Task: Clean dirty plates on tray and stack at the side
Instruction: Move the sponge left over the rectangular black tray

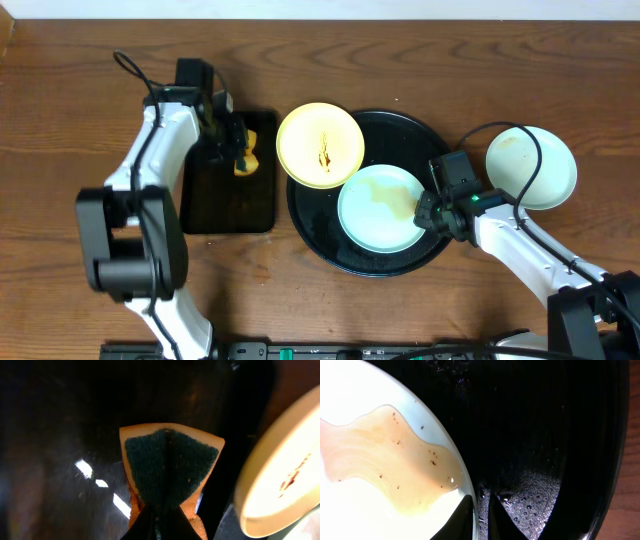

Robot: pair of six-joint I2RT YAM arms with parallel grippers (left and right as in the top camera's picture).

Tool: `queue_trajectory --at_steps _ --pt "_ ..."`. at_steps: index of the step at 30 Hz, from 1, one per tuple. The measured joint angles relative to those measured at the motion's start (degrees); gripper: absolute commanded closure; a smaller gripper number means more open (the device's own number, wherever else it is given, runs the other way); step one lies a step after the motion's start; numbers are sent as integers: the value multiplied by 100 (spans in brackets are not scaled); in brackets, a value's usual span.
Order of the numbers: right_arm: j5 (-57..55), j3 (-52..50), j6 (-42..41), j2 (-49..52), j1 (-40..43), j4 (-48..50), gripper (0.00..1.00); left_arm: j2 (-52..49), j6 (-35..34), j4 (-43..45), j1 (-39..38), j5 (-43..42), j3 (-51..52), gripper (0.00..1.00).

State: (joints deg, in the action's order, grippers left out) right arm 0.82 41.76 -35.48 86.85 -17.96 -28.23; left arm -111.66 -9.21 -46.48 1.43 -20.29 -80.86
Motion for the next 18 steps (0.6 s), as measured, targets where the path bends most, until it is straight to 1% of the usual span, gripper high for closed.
queue_trajectory --at_steps 2,5,8,13,16,18 --pt "2 0 2 0 0 -2 90 -273 203 -4 192 -350 0 92" --pt "2 0 2 0 0 -2 90 -535 407 -55 407 -568 0 92" --pt "4 0 0 0 0 -2 91 -693 461 -212 616 -426 0 92" --pt "24 0 2 0 0 -2 91 -673 -7 -511 826 144 -7 92" --pt "24 0 0 0 0 -2 90 -662 -103 -557 848 129 -7 92" --pt "24 0 0 0 0 -2 89 -662 79 -557 820 -72 -7 92"
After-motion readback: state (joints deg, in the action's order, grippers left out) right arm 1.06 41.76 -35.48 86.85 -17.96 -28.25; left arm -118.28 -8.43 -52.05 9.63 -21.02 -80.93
